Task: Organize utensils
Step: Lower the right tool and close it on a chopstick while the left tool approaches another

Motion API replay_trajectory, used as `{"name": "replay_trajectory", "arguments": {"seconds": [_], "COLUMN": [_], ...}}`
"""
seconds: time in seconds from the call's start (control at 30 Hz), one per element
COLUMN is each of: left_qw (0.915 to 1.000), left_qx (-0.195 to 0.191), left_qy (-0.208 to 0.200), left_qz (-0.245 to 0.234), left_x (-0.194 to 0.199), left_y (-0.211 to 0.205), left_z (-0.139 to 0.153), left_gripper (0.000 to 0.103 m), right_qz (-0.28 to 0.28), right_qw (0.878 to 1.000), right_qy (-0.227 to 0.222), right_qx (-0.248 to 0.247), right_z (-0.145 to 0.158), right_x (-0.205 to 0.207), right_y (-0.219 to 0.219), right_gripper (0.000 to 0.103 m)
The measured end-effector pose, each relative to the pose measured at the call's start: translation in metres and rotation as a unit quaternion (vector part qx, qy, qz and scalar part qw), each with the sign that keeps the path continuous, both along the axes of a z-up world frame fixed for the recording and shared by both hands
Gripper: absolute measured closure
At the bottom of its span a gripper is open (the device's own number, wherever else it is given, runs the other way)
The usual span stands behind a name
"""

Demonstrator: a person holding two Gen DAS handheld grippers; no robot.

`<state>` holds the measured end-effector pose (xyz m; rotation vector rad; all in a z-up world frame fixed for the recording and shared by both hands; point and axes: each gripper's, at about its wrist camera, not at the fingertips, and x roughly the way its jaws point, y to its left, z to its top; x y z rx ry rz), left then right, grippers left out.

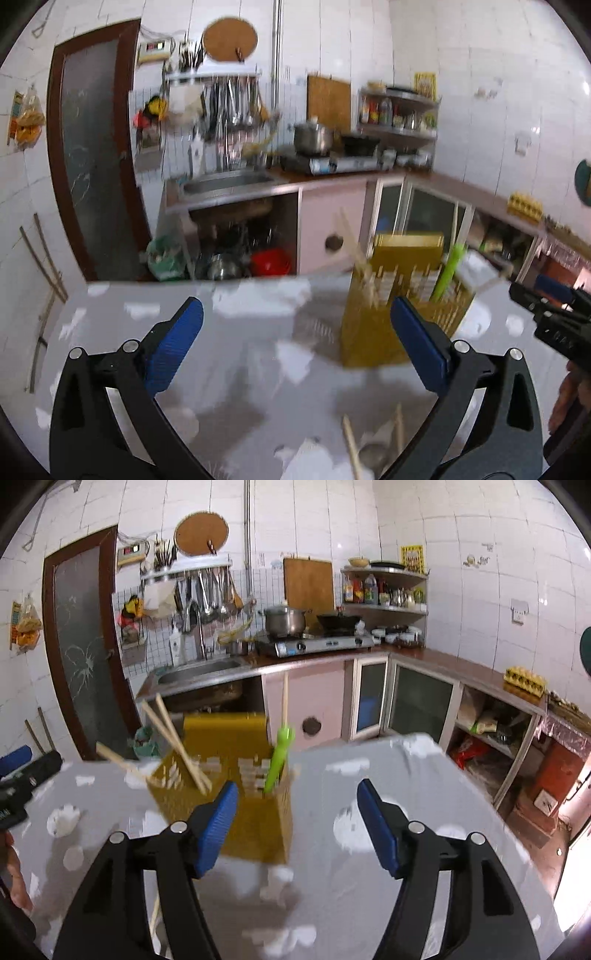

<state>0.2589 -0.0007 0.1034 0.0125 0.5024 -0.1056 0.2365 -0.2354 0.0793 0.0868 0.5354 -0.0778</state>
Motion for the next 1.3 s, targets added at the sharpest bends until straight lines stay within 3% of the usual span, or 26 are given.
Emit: {"name": "replay_trajectory", "arguments": {"seconds": [0.4,0.6,0.83,1.0,1.2,1.3], "left_qw": [0.9923,0.9873,0.9859,0.9850,0.9845,0.9837], "left_qx": [0.002,-0.004,-0.003,0.003,0.006,0.001], "left_qy": [0.122,0.155,0.159,0.162,0.164,0.169], "left_qz": [0.020,0.037,0.053,0.058,0.062,0.061], "left_x": [-0.006,0.001,0.006,0.008,0.010,0.011], "left_y": [0.018,0.038,0.055,0.059,0.056,0.053], "left_z": [-0.099,-0.121,-0.127,-0.130,-0.130,-0.130], "left_gripper": [0.005,0.005,0.005,0.005,0.005,0.005], "right_qz": [0.021,0.021,0.023,0.023,0.025,0.031], "right_qw": [0.997,0.995,0.988,0.982,0.979,0.978], "right_qy": [0.078,0.095,0.141,0.166,0.183,0.188], "right_qx": [0.009,0.011,0.049,0.089,0.088,0.084], "right_z": [-0.079,-0.091,-0.105,-0.116,-0.123,-0.125], "right_x": [-0.015,-0.013,0.006,0.016,0.023,0.026], "right_y": [0.035,0.052,0.074,0.082,0.094,0.096], "right_gripper": [0.037,0.037,0.038,0.054,0.066,0.082]}}
